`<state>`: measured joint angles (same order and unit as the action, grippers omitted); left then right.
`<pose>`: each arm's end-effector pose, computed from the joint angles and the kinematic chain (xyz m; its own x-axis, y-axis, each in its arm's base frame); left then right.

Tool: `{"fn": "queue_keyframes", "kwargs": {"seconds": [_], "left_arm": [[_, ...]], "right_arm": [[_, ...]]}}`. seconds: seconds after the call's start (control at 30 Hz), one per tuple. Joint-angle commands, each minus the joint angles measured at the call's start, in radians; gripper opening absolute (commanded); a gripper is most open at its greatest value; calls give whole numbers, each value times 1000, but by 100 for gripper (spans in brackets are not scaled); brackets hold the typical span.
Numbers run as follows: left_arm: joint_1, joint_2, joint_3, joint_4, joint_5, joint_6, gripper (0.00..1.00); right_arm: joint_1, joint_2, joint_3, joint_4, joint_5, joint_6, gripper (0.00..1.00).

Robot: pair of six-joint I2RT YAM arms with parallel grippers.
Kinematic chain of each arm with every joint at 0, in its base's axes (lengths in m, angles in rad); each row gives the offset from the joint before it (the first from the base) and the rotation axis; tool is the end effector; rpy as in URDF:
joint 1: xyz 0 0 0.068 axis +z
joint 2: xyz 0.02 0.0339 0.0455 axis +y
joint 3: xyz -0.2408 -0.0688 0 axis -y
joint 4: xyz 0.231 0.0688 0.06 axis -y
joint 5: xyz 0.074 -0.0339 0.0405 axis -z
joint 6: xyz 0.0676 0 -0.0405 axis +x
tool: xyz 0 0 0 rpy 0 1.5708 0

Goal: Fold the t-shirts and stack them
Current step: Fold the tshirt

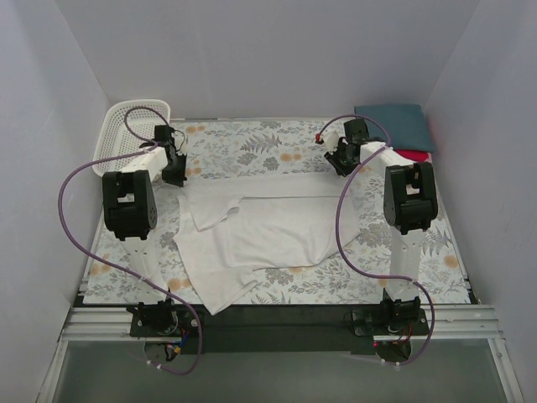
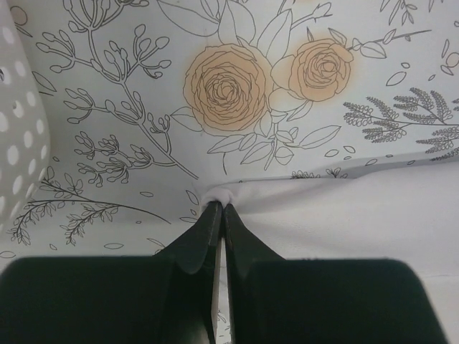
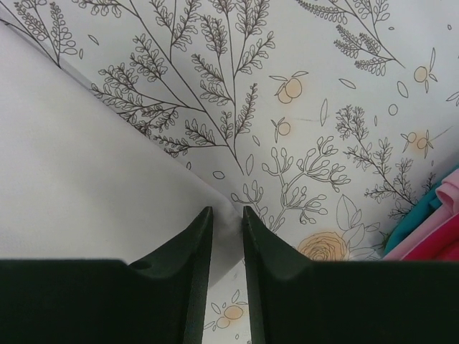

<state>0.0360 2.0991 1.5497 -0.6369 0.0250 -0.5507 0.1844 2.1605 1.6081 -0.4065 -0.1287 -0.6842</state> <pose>0.4226 0.0135 0.1208 -0.7755 -0.5514 -0.3075 -0.5074 0.8342 -0.2160 0.4536 0.0934 0.1280 -0.4628 -0.7240 -0.5115 -0.7057 0.6501 -0.2817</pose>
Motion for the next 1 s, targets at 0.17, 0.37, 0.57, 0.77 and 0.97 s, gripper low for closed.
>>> {"fn": "queue_keyframes", "kwargs": {"seconds": [0.17,0.37,0.57,0.77,0.97], "left_arm": [[-22,-24,148,-37,105,0,37],[-82,-117,193,-90,145,-12,44],[-133,-275,66,-128,194,-18,45],[-156,-385,-132,-161,282,-28,46],[-171,-471,-281,-144,294,-35,46]], "right_arm": [[-13,0,15,-67,26,18,50],[-13,-151,98,-212,-109,51,66],[1,-320,30,-403,-221,2,62],[52,-407,-120,-538,-224,-6,56],[119,-421,-258,-529,-164,37,55]]}}
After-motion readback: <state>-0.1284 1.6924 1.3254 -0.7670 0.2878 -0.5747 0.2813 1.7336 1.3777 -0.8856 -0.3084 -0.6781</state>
